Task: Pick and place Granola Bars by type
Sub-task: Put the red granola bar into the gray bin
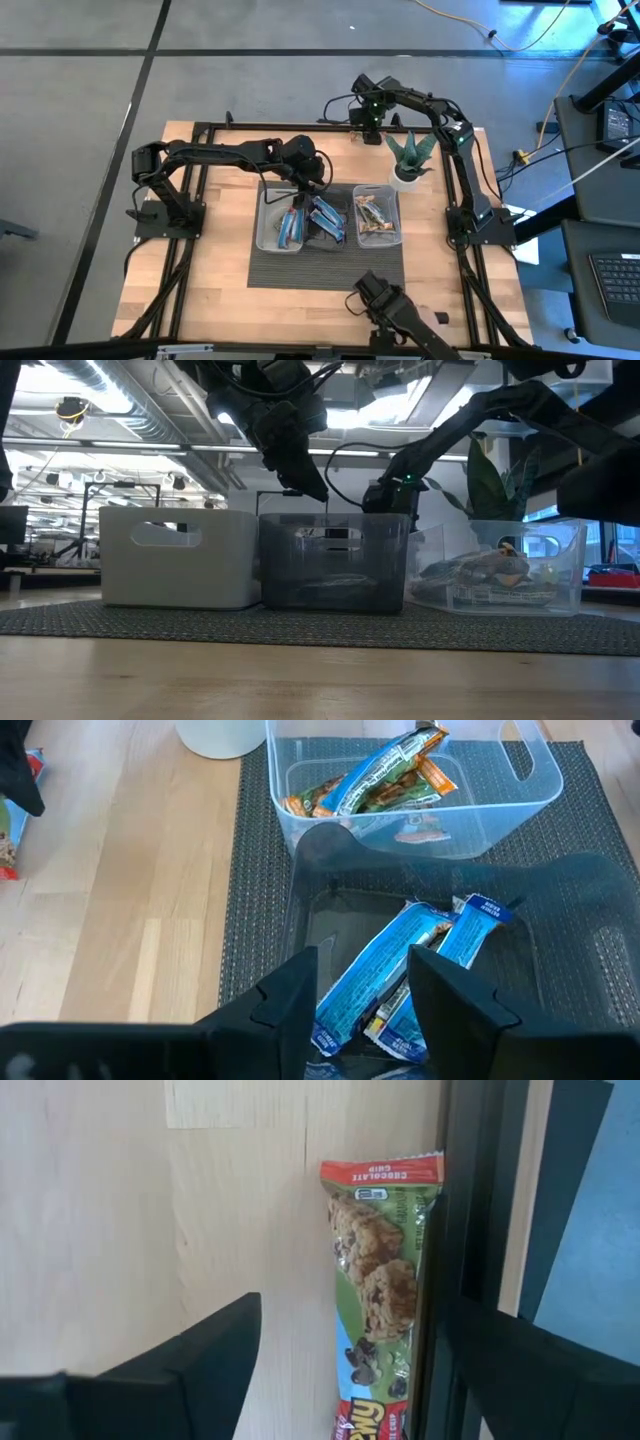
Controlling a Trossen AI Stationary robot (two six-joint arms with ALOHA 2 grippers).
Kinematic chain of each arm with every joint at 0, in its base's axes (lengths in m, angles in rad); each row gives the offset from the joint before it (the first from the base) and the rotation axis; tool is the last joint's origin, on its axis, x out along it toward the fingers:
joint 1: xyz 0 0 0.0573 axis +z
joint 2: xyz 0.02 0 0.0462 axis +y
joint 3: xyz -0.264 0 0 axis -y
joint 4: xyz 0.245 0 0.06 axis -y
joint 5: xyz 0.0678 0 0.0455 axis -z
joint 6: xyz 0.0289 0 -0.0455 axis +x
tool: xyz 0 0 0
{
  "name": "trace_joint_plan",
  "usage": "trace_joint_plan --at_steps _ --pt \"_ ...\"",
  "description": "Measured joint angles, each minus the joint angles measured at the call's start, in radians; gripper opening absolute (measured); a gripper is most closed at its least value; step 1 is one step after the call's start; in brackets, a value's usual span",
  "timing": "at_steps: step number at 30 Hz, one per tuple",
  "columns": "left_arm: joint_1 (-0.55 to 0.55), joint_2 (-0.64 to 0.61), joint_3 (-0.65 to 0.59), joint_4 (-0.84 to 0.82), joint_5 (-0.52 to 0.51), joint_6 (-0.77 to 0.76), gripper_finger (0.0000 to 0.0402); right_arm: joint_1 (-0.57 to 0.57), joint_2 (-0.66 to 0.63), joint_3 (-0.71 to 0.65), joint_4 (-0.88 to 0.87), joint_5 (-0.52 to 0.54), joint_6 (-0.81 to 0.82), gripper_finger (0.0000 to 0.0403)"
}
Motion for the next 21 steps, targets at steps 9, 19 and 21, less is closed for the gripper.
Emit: trace_joint_plan --at_steps 9,19,21 --pt "0.000 0.000 0.000 -0.006 -0.049 0.000 0.0148 0.013 0.004 -0.002 0.012 0.100 0.035 0.0318" --pt "0.000 0.000 0.000 -0.018 -0.134 0.000 0.0147 0.024 0.008 -0.003 0.013 0.071 0.029 0.0318" --pt "0.000 0.000 0.000 -0.021 -0.134 -0.001 0.0148 0.026 0.008 -0.003 0.010 0.071 0.025 0.0318"
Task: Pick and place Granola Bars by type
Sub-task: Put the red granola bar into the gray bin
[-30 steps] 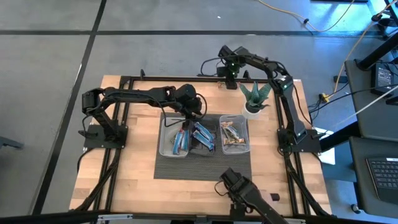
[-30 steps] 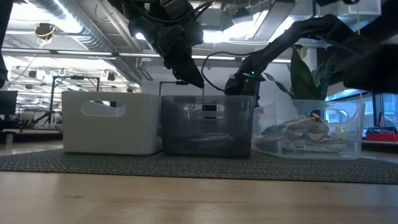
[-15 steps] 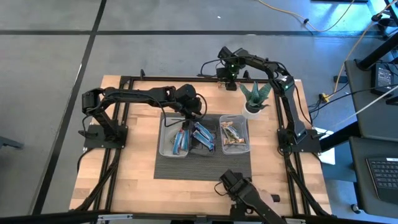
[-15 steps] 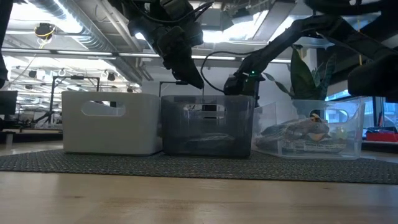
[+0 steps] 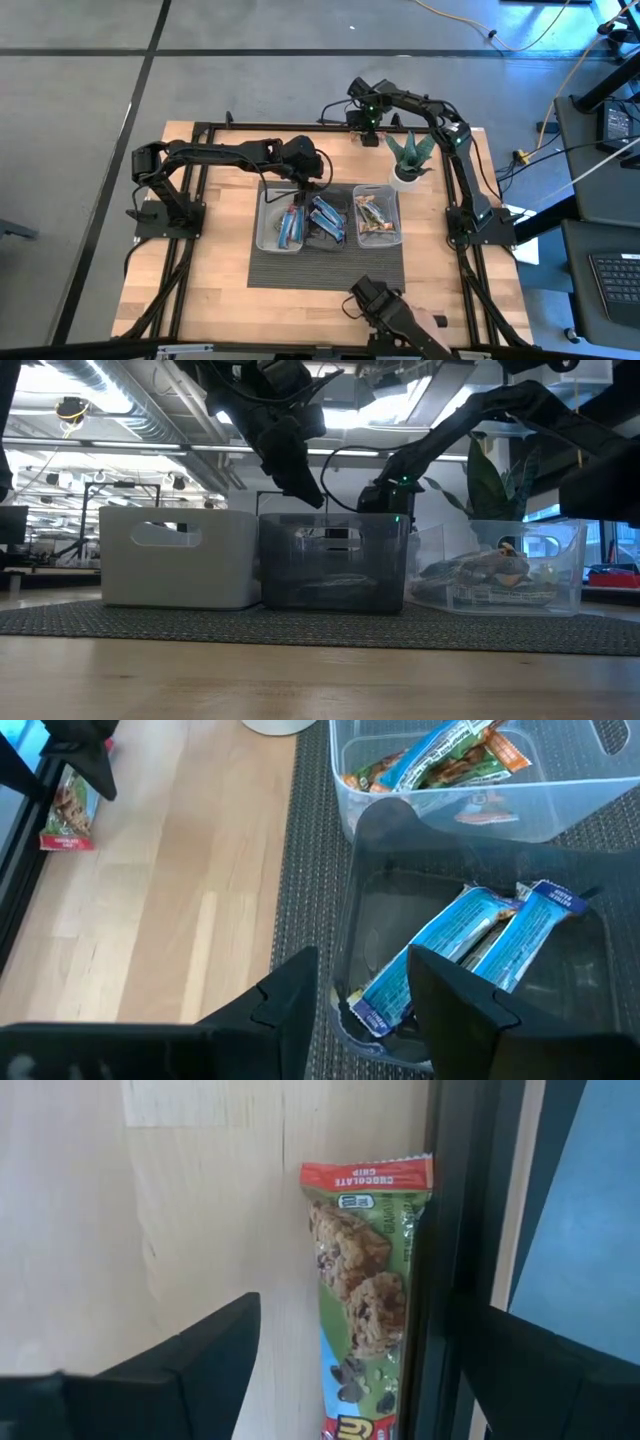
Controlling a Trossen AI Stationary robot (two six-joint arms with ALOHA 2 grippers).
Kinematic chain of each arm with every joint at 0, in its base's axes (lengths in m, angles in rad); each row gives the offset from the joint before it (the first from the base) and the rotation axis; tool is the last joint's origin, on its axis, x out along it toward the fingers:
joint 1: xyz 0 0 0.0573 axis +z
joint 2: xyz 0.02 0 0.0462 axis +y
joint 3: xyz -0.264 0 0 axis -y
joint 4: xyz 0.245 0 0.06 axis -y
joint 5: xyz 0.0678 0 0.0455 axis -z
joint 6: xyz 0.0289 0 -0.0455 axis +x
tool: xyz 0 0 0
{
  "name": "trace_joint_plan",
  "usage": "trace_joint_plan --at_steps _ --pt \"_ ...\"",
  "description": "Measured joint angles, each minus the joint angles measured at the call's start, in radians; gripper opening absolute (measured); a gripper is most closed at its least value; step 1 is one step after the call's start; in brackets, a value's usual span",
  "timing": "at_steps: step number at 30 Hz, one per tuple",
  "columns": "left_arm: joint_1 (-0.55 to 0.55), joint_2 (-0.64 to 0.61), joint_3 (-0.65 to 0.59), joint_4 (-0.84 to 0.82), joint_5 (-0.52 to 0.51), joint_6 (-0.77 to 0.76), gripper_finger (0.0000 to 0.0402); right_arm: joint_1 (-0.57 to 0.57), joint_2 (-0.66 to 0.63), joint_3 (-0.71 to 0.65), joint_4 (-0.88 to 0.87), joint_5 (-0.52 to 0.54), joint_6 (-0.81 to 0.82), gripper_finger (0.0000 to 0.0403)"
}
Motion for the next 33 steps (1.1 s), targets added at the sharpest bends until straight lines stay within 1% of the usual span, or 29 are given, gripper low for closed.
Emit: trace_joint_plan --at_steps 4,14,19,26,30,33 --pt "0.000 0.000 0.000 -0.003 0.000 -0.008 0.0150 0.004 0.001 0.001 -0.020 -0.009 0.003 0.0318" --pt "0.000 0.000 0.000 -0.019 0.000 -0.025 0.0146 0.027 0.002 0.001 -0.031 0.006 0.084 0.0318" --pt "0.000 0.000 0.000 -0.025 0.000 -0.035 0.0147 0.046 0.003 0.001 -0.031 0.078 0.106 0.0318" --pt "0.000 0.000 0.000 -0.025 0.000 -0.044 0.0146 0.065 0.003 0.000 -0.032 0.111 0.133 0.0318" --pt "0.000 0.000 0.000 -0.025 0.000 -0.045 0.0148 0.077 0.003 -0.004 -0.041 0.217 0.132 0.0318" --pt "0.000 0.000 0.000 -0.025 0.000 -0.044 0.0149 0.074 0.003 -0.003 -0.049 0.216 0.129 0.0318"
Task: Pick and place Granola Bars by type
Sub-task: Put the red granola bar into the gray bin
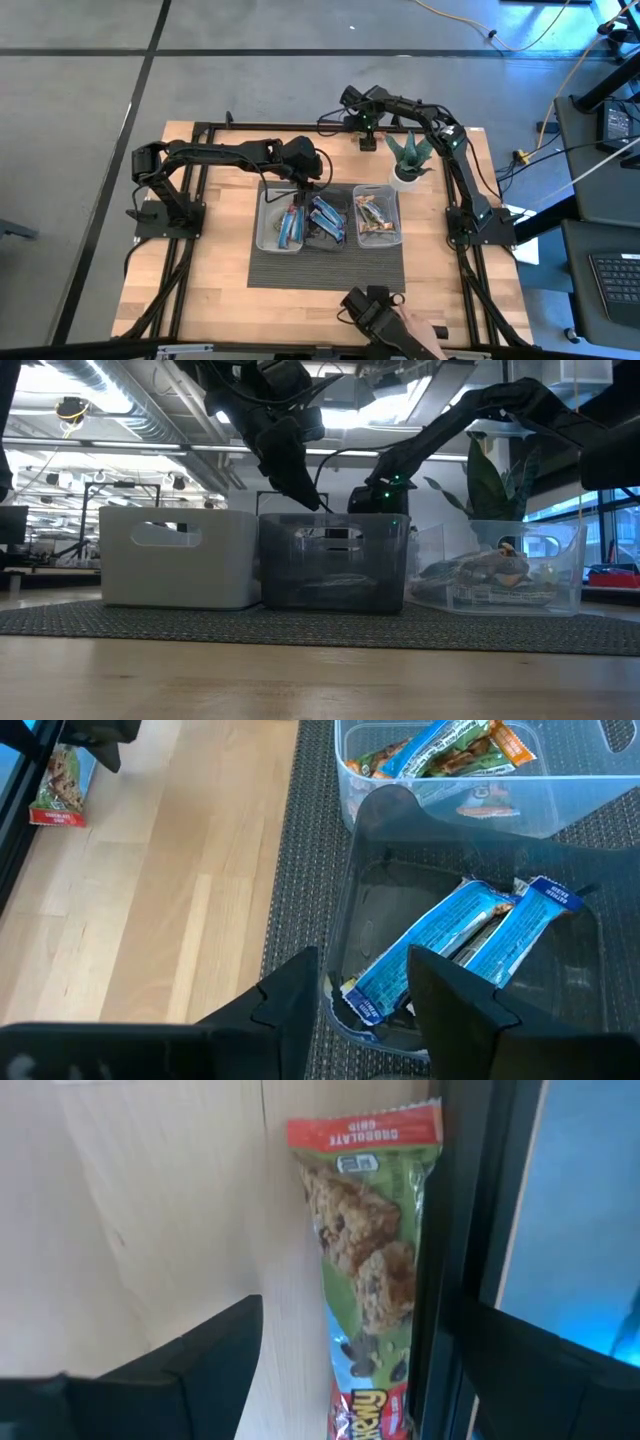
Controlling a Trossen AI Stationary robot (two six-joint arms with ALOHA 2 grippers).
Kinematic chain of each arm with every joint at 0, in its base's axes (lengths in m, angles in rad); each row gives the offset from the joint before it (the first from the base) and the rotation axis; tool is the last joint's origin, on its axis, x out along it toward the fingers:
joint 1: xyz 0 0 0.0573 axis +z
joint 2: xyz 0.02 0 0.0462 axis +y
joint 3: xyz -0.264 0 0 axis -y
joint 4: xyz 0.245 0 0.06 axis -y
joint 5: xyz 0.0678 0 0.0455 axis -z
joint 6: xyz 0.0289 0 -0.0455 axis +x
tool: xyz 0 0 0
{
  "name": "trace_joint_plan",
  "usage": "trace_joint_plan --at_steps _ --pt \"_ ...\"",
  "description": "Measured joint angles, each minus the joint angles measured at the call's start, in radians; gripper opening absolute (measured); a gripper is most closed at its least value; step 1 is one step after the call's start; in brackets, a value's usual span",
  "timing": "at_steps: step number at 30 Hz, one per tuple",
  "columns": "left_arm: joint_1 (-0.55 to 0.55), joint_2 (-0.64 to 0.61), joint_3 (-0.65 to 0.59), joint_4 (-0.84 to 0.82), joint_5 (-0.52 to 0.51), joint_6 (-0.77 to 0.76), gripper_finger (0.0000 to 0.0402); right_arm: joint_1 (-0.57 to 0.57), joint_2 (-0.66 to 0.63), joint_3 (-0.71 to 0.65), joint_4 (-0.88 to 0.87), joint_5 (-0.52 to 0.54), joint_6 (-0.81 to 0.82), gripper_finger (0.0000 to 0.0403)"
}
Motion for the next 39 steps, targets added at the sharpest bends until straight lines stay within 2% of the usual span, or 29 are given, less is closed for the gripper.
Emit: trace_joint_plan --at_steps 24,32,39 --pt "0.000 0.000 0.000 -0.006 0.000 0.010 0.0149 0.010 -0.007 0.065 -0.063 -0.004 -0.025 0.0318" --pt "0.000 0.000 0.000 -0.016 0.000 0.010 0.0148 0.011 -0.007 0.065 -0.063 -0.117 -0.029 0.0318" --pt "0.000 0.000 0.000 -0.021 0.000 0.010 0.0150 0.010 -0.011 0.015 -0.010 -0.088 -0.037 0.0318"
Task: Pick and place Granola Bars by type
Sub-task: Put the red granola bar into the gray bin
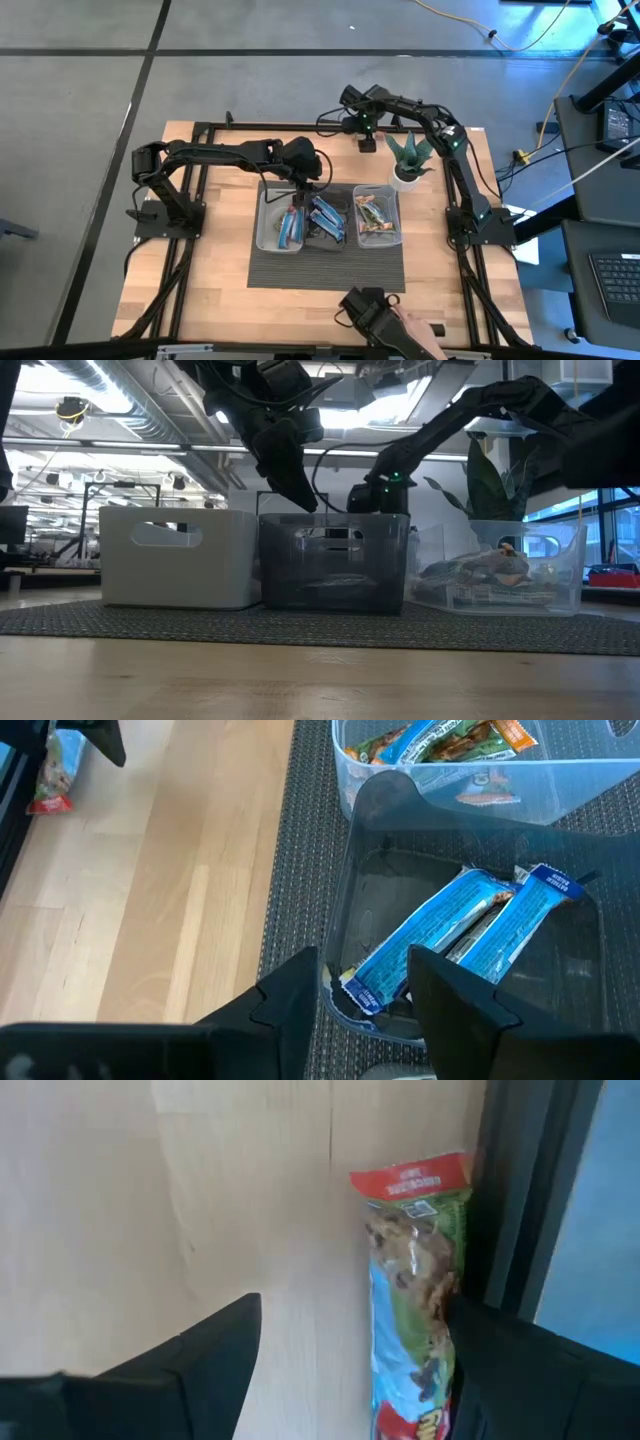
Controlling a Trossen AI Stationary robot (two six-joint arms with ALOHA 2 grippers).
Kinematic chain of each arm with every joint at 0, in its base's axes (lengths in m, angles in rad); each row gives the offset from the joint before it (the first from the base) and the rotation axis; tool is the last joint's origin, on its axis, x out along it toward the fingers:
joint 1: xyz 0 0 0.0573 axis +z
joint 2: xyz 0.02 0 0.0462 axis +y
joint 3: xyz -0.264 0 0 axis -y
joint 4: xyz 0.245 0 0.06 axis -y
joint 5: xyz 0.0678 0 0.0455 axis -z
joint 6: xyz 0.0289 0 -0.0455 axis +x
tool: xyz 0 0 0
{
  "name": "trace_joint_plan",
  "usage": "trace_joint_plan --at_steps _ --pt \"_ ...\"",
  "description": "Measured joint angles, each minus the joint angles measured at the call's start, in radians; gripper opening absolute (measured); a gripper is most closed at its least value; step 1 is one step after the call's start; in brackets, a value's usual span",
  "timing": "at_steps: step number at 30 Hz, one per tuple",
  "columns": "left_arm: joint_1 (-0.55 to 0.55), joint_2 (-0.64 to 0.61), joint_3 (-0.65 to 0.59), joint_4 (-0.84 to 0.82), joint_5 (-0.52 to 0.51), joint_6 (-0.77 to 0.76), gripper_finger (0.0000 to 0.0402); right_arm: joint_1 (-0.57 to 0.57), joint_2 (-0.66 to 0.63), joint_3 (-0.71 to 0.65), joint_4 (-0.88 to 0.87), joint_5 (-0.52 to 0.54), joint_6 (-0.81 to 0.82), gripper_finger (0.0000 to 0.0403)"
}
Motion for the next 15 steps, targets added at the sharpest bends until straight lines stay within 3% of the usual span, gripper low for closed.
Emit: trace_joint_plan --at_steps 10,15 --pt "0.000 0.000 0.000 0.000 0.000 0.000 0.0146 0.000 0.001 -0.048 0.063 0.055 -0.029 0.0315" --pt "0.000 0.000 0.000 0.000 0.000 0.000 0.0146 0.002 -0.003 -0.064 0.072 0.078 -0.043 0.0280"
